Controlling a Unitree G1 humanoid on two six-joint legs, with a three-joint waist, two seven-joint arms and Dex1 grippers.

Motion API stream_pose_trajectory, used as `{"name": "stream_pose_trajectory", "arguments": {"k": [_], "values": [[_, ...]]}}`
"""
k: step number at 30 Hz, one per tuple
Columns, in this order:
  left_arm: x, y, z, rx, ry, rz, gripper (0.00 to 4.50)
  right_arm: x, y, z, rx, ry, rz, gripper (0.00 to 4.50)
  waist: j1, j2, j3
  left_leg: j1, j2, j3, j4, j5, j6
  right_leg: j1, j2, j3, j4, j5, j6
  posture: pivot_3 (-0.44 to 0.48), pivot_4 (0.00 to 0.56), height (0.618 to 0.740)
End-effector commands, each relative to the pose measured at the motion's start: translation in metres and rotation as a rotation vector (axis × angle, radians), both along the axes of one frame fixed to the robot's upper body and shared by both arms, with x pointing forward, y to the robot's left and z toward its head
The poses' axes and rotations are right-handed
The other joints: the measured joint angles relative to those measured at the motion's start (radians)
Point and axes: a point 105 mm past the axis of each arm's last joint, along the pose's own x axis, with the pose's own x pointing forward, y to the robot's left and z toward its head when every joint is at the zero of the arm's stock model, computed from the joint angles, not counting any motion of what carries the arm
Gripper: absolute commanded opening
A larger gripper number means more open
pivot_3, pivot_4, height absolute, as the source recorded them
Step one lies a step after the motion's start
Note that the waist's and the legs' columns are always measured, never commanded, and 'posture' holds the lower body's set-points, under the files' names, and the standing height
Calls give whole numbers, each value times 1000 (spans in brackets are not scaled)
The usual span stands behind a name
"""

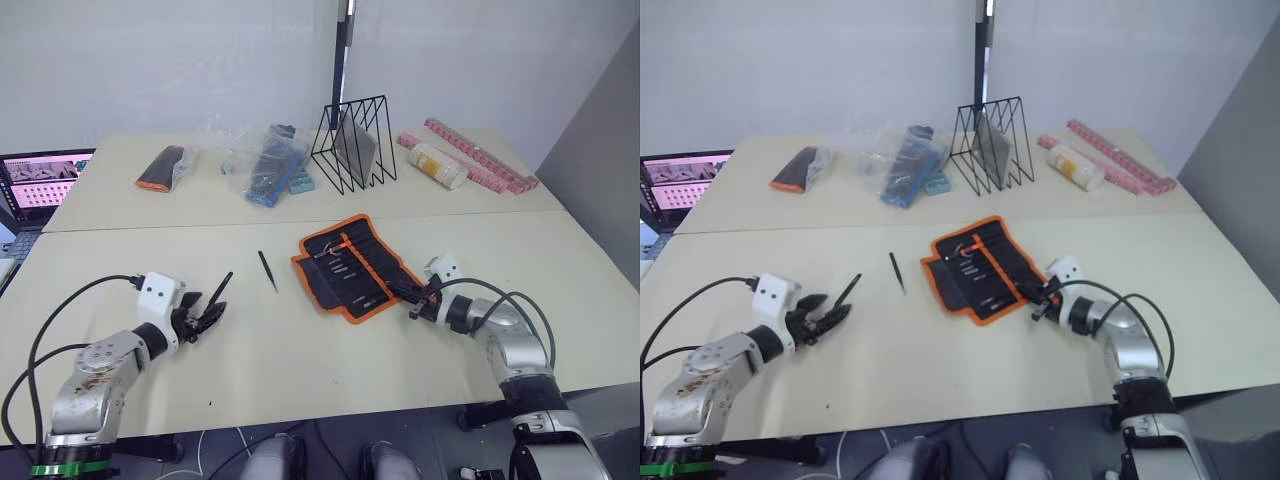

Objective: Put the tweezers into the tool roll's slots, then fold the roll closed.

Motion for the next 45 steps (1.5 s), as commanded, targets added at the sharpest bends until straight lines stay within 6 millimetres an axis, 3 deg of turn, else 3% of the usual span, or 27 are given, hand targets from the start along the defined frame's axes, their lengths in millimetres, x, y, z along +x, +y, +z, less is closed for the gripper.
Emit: {"name": "stream_pose_trajectory", "arguments": {"k": [1,6,24,32,37,45], "values": [[-6,-4,-2,20,-16,-7,1624,-2,5,2,0,-12,17,0,-1,0,0,0,0,0,0,0,0,0,0,0,0,0,0,0,150,704],[-8,1,-13,46,-2,21,22,-1,5,4,-2,-16,19,0,2,0,0,0,0,0,0,0,1,0,0,0,0,0,0,0,150,704],[-9,9,-10,31,-19,38,22,1,8,25,68,-66,-1,0,3,0,0,0,0,0,0,-1,2,0,0,0,0,0,0,0,150,704],[-6,2,-1,63,-30,-27,22,0,9,-10,45,28,-47,0,2,0,0,0,0,1,0,-1,1,-1,0,-1,0,0,0,0,150,704],[1,-14,34,56,-97,-120,22,-4,10,-31,9,79,-75,0,2,0,0,0,0,1,0,-1,1,0,1,-1,1,0,0,0,150,704],[8,-52,86,111,-164,-336,22,-4,4,-39,-30,88,-106,0,2,-2,-1,3,0,1,0,1,-1,2,2,-1,0,-1,1,0,150,704]]}}
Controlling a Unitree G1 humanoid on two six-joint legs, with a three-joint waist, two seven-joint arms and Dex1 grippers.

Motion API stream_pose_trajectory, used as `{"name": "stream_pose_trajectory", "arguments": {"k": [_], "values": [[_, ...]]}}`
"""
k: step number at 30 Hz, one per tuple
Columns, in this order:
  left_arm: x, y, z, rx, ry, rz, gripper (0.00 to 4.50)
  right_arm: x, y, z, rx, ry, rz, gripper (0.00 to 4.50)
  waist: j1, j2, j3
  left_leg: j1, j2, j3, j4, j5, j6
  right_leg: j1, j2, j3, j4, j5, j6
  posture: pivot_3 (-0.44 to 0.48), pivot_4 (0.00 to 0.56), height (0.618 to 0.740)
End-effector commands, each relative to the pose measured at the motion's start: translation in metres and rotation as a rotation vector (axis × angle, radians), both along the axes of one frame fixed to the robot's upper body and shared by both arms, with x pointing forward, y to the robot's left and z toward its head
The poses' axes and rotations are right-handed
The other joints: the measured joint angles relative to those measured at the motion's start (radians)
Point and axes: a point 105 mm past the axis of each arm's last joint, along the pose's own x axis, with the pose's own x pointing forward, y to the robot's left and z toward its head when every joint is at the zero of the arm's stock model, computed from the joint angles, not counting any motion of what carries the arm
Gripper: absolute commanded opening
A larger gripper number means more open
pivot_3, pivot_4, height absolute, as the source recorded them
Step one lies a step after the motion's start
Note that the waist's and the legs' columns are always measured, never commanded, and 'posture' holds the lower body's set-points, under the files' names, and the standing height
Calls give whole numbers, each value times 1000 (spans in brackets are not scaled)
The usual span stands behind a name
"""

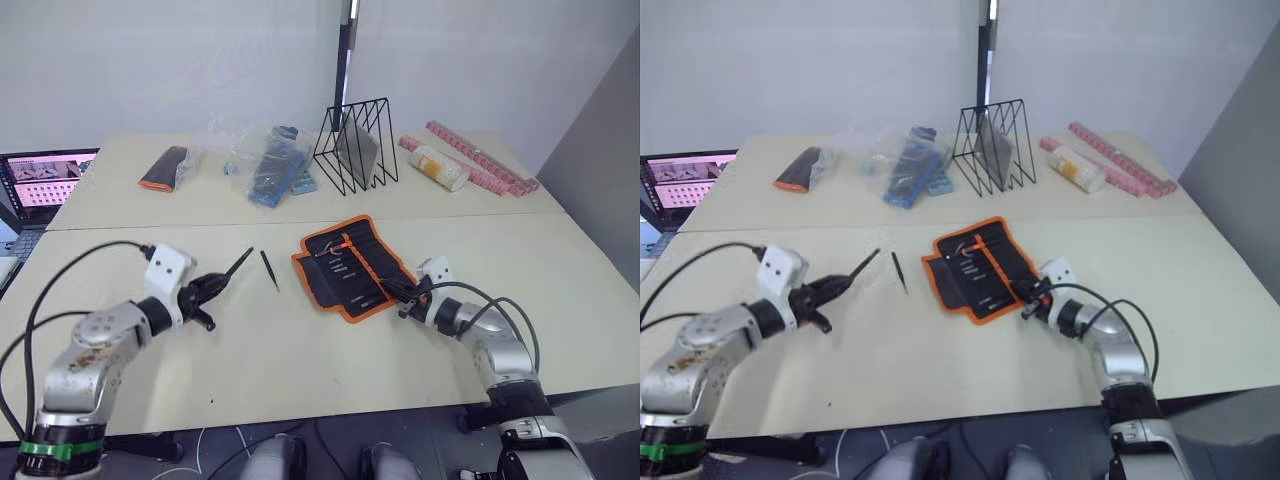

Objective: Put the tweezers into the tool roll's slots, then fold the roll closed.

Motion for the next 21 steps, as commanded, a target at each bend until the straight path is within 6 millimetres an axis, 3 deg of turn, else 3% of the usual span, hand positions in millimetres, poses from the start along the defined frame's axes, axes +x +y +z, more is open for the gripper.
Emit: {"name": "stream_pose_trajectory", "arguments": {"k": [1,5,12,17,21], "values": [[-1,-29,26,5,-41,-143,22,-6,-8,-29,-53,99,-35,0,2,0,0,0,0,0,0,0,0,0,0,0,0,0,0,0,150,704],[3,-61,45,-4,-17,-255,22,-6,-6,-29,-49,96,-37,0,4,-1,0,0,0,-1,0,0,-1,2,1,0,-1,0,1,0,150,704],[11,-116,56,9,121,-416,22,-8,-5,-28,-41,88,-44,0,2,-1,0,1,1,-1,1,1,0,5,9,1,-1,-2,3,0,150,704],[27,-149,34,230,140,-481,22,-11,-6,-29,-35,86,-53,0,5,-1,0,1,1,-1,1,1,0,6,10,2,0,-2,3,0,150,704],[40,-157,13,436,89,-501,22,-13,-6,-28,-28,82,-64,0,2,-1,0,1,1,0,1,1,0,6,10,3,0,1,-1,0,150,704]]}}
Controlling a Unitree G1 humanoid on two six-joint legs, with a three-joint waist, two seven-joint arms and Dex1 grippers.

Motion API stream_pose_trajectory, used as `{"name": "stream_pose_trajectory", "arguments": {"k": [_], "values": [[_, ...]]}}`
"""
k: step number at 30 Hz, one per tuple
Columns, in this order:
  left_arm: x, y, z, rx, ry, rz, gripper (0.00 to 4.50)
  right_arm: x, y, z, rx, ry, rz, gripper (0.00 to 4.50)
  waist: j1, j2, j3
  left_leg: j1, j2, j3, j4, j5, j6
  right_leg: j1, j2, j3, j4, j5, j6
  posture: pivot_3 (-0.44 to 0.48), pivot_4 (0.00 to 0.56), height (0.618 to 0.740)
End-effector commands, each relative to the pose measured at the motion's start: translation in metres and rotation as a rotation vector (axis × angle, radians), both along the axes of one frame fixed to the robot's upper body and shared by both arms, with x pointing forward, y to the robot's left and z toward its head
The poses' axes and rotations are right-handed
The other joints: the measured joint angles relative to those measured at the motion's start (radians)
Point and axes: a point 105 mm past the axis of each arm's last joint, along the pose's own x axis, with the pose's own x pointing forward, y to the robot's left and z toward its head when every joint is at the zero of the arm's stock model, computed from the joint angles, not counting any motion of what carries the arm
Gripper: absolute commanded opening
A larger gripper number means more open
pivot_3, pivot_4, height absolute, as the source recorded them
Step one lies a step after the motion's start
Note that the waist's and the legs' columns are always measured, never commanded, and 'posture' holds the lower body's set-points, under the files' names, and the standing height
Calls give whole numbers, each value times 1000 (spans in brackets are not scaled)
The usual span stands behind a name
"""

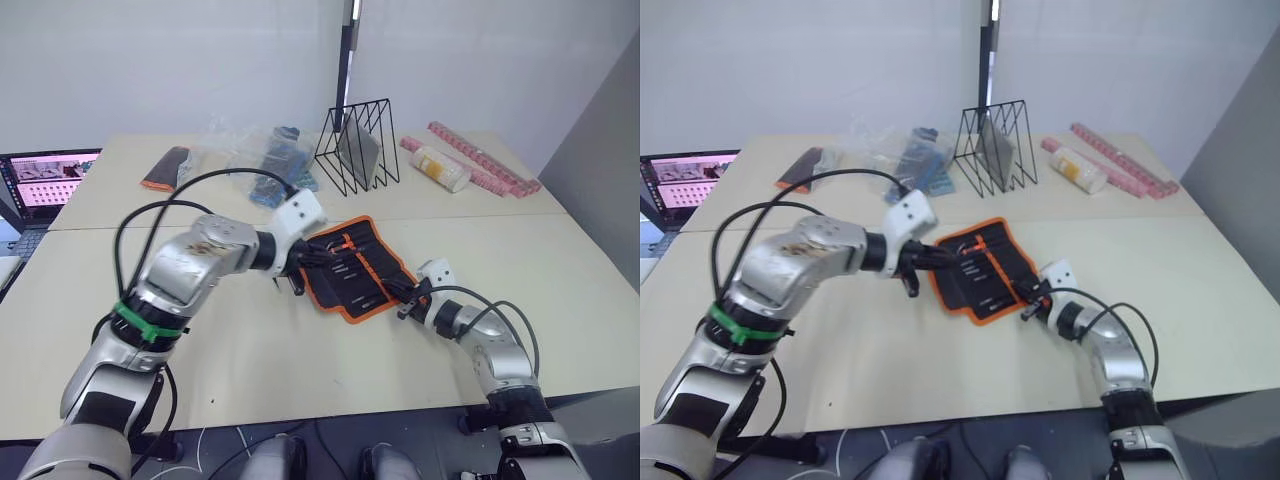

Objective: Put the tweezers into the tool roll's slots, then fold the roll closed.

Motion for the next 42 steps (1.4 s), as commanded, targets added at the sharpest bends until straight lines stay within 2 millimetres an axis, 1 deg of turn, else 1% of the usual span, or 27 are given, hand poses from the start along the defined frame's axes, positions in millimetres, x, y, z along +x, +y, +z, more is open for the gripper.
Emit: {"name": "stream_pose_trajectory", "arguments": {"k": [1,4,7,11,14,18,26,29,32,36,39,42], "values": [[12,-6,-5,106,-105,-33,22,-10,-5,-28,-22,102,-29,0,0,0,0,0,0,0,0,0,0,0,0,0,0,0,-1,0,150,704],[18,-16,-9,94,-105,-36,22,-13,-6,-28,-20,102,-37,0,0,0,0,0,1,0,0,0,0,-1,-1,0,0,0,-1,0,150,704],[24,-19,-15,93,-107,-26,22,-14,-6,-28,-20,102,-41,0,0,0,0,0,1,-2,0,0,1,-2,-6,0,-1,0,-1,0,150,704],[23,-25,-20,72,-92,-49,22,-13,-11,-25,-33,95,-43,0,0,0,0,0,0,-2,0,-1,1,-1,-8,-1,-1,0,-1,0,150,704],[25,-24,-27,88,-93,-51,22,-12,-13,-22,-38,90,-42,0,1,0,0,0,0,-2,0,-1,1,-1,-8,-2,0,0,-1,0,150,704],[28,-21,-32,94,-86,-44,22,-12,-9,-21,-37,89,-35,0,1,0,0,-1,-1,-2,1,-1,2,-1,-9,-3,0,0,-1,0,150,704],[23,-16,-33,82,-65,-48,22,-14,-5,-22,-34,95,-22,0,0,0,0,-1,0,-2,1,-1,3,-1,-9,-3,1,0,-1,0,150,704],[23,-17,-41,106,-71,-48,22,-14,-4,-21,-30,97,-13,0,0,0,0,-1,-1,-2,1,-1,3,-1,-8,-3,1,0,-1,0,150,704],[24,-20,-45,106,-65,-44,22,-14,-4,-20,-29,97,-13,0,0,0,0,-1,-1,-2,1,-1,3,-1,-8,-3,1,0,-1,0,150,704],[28,-25,-45,78,-63,-35,22,-15,-4,-20,-29,97,-13,0,0,0,0,-1,-1,-2,2,-1,4,0,-8,-3,1,0,-1,0,150,704],[30,-32,-46,57,-78,-43,22,-16,-3,-21,-30,100,-12,0,0,0,0,-1,-1,-2,2,-1,4,0,-8,-3,2,0,-1,0,150,704],[38,-38,-50,42,-105,-36,22,-17,-3,-20,-31,99,-14,0,1,0,0,-1,-1,-2,2,-1,4,0,-8,-4,1,0,-1,0,150,704]]}}
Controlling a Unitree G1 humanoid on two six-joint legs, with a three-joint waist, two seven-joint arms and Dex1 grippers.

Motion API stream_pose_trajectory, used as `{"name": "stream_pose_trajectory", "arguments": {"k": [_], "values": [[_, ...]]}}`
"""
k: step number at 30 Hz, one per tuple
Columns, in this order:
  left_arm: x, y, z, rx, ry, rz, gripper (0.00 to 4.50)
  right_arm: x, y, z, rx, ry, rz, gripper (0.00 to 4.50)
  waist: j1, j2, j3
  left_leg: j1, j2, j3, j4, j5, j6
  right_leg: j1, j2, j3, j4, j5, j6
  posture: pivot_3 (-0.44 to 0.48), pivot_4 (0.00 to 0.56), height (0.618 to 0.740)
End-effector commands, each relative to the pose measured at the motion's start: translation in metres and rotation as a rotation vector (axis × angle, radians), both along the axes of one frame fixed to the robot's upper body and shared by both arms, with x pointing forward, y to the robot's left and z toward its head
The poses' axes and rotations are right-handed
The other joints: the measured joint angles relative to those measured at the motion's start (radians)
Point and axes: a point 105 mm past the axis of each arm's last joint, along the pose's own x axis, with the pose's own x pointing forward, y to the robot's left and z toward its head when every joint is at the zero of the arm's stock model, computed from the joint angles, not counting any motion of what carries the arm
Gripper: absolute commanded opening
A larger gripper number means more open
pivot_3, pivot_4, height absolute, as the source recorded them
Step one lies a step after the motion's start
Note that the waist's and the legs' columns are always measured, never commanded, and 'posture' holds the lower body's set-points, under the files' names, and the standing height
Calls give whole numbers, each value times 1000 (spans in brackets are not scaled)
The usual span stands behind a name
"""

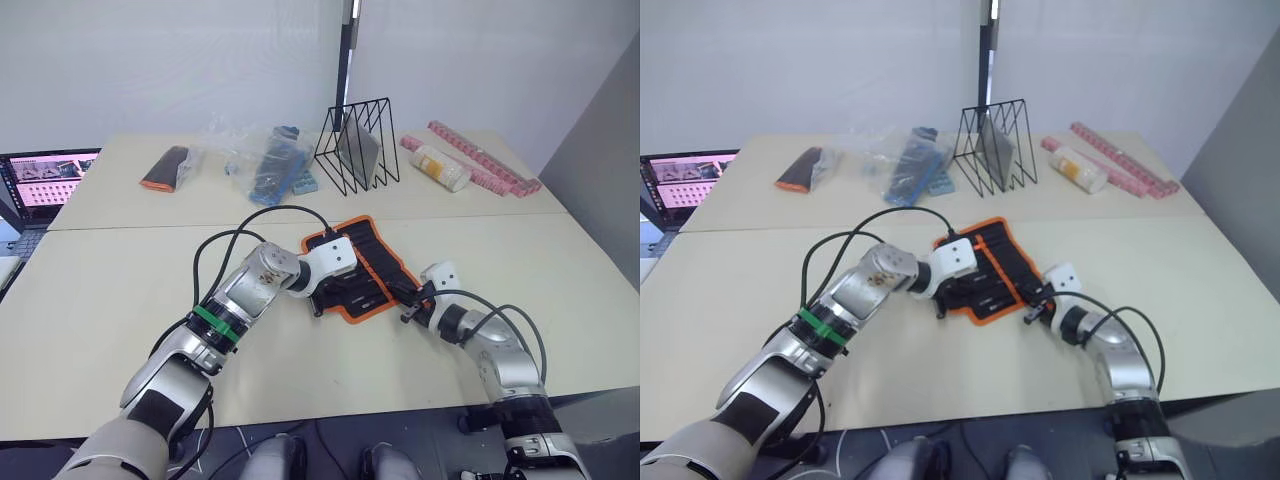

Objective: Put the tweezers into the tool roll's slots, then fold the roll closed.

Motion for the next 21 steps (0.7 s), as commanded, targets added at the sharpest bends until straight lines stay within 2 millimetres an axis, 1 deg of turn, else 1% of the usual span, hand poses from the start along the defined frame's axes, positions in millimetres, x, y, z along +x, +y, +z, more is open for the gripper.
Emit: {"name": "stream_pose_trajectory", "arguments": {"k": [1,4,9,12,17,20,21], "values": [[12,-13,11,-51,-89,-4,22,-10,1,-22,-14,95,12,0,1,0,0,0,0,0,0,-1,1,0,0,0,0,0,0,0,150,704],[20,-22,10,-64,-131,-8,22,-12,1,-22,-17,98,13,0,1,0,0,0,0,0,2,-6,9,0,0,0,0,0,0,0,150,704],[23,-43,13,-107,-166,-55,22,-15,0,-23,-18,102,7,0,0,0,0,0,0,0,3,-6,10,1,-1,-1,0,0,0,0,150,704],[24,-53,11,-92,-188,-91,22,-16,1,-23,-17,104,6,0,1,0,0,0,0,0,4,-7,11,1,-1,-1,0,0,1,0,150,704],[26,-62,9,-68,-200,-118,22,-17,3,-23,-10,103,-1,0,1,-1,0,-1,0,0,8,-9,14,1,-2,-2,0,1,2,0,150,704],[24,-64,8,-78,-144,-133,22,-17,3,-25,-9,104,-6,0,0,-1,0,-2,0,0,11,-10,17,1,-1,-2,0,1,3,0,150,704],[23,-62,9,-90,-121,-136,444,-17,2,-25,-9,105,-10,0,-1,-1,0,-3,0,0,12,-11,17,1,-1,-2,0,1,3,0,150,704]]}}
